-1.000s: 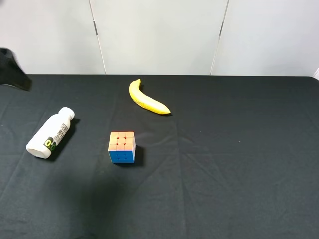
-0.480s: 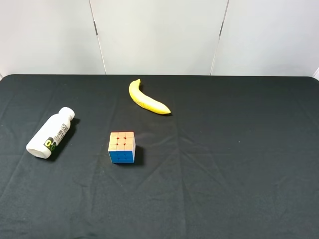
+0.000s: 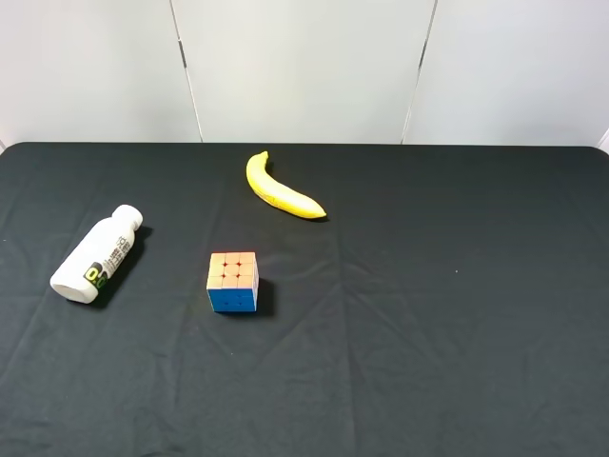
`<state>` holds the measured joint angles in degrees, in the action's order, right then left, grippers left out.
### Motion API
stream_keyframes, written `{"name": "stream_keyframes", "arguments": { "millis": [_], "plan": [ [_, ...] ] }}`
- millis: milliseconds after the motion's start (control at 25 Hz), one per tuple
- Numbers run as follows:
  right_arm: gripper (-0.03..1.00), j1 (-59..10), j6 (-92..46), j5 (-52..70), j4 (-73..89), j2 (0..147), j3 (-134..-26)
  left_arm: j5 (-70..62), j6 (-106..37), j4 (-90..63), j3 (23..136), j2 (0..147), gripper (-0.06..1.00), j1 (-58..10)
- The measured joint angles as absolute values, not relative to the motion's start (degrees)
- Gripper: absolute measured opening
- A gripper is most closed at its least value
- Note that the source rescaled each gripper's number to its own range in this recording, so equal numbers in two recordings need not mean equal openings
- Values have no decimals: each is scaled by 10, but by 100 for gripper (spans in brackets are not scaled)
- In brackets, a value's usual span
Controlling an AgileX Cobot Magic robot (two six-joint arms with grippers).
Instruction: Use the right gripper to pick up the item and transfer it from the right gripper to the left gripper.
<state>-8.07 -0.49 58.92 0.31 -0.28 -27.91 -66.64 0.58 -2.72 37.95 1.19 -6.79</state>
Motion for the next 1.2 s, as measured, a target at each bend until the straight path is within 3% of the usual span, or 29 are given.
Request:
{"name": "stream_keyframes", "arguments": {
  "millis": [480,1200],
  "plan": [
    [100,-81,-5,589,3,-3,-279,-612,6,15,283,-2,100,-68],
    [100,-81,-5,589,3,-3,-279,-608,6,20,280,-2,100,-68]
  ]
}}
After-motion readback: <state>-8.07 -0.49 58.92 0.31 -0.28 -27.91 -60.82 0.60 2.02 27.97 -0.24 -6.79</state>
